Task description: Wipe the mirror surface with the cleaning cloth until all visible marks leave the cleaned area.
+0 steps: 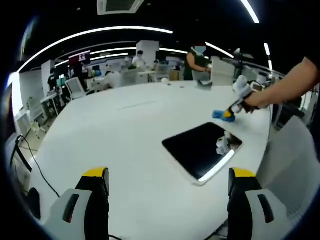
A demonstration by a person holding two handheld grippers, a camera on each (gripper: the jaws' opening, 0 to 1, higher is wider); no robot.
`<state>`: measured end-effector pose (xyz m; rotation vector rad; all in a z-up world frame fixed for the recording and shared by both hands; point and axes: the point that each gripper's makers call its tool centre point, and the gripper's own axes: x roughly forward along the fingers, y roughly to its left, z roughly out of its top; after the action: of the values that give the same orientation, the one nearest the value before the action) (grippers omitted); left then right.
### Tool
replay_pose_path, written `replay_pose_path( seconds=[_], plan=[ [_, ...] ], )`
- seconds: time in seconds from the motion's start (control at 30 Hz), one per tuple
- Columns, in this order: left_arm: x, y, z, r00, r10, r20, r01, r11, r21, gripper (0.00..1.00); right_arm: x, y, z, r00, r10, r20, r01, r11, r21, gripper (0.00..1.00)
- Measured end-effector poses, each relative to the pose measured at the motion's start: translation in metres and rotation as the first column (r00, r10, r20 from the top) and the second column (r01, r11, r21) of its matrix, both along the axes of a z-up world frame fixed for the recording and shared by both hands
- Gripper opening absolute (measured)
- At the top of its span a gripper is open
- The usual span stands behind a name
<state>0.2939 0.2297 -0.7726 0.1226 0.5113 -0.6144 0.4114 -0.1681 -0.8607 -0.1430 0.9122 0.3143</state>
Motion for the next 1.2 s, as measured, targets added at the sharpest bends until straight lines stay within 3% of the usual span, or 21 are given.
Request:
replay_pose_path(
  seconds=[0.13, 0.27, 0.53, 0.7, 0.77, 0.83, 0.87, 0.97, 1.03, 1.1, 1.2],
  plan=[
    [0.002, -0.002, 0.003, 1.0, -0.007, 0.009, 0.007, 1.0, 0.001, 1.0, -0.001, 0.003, 0.001, 1.0, 0.017, 0.005, -0.017, 1.0, -0.026, 0.03],
    [0.003, -0.007, 0.007, 1.0, -0.015, 0.012, 0.015, 1.0, 0.007, 1.0, -0.003, 0.001, 0.001, 0.998, -0.056, -0.021, 0.056, 0.998, 0.017, 0.02],
    [-0.002, -0.008, 0.003, 1.0, -0.023, 0.008, 0.023, 1.0, 0.012, 1.0, -0.007, 0.002, 0.003, 0.997, -0.079, -0.019, 0.079, 0.997, -0.001, 0.02],
    [0.001, 0.002, 0.005, 1.0, -0.012, 0.025, 0.012, 1.0, -0.007, 1.0, -0.014, -0.001, 0.008, 0.994, -0.111, -0.023, 0.111, 0.994, -0.016, 0.01],
    [-0.001, 0.006, 0.003, 1.0, 0.01, 0.001, -0.01, 0.999, -0.04, 1.0, -0.021, -0.002, 0.011, 0.99, -0.138, -0.033, 0.138, 0.99, -0.004, 0.01],
    [-0.003, 0.008, 0.001, 1.0, -0.009, -0.01, 0.009, 1.0, -0.03, 1.0, -0.026, -0.001, 0.014, 0.99, -0.136, -0.044, 0.136, 0.991, -0.001, 0.01],
    [-0.001, 0.009, 0.002, 0.999, -0.03, 0.016, 0.03, 1.0, -0.002, 1.0, -0.027, -0.002, 0.014, 0.989, -0.14, -0.048, 0.14, 0.99, -0.002, 0.01],
    [0.005, 0.015, 0.0, 1.0, -0.018, 0.002, 0.018, 1.0, 0.001, 1.0, -0.026, -0.004, 0.017, 0.984, -0.166, -0.063, 0.168, 0.985, 0.026, 0.01],
    [0.01, 0.024, 0.001, 0.999, 0.052, -0.015, -0.052, 0.998, -0.025, 1.0, -0.028, -0.003, 0.021, 0.982, -0.176, -0.07, 0.179, 0.983, 0.033, 0.01],
    [0.011, 0.022, 0.009, 0.998, 0.068, -0.012, -0.069, 0.992, -0.101, 1.0, -0.03, -0.002, 0.025, 0.983, -0.173, -0.066, 0.175, 0.984, 0.02, 0.01],
    [0.008, 0.023, 0.002, 0.998, 0.043, -0.035, -0.046, 0.996, -0.074, 1.0, -0.03, 0.001, 0.028, 0.978, -0.195, -0.073, 0.199, 0.979, 0.048, 0.01]
  ],
)
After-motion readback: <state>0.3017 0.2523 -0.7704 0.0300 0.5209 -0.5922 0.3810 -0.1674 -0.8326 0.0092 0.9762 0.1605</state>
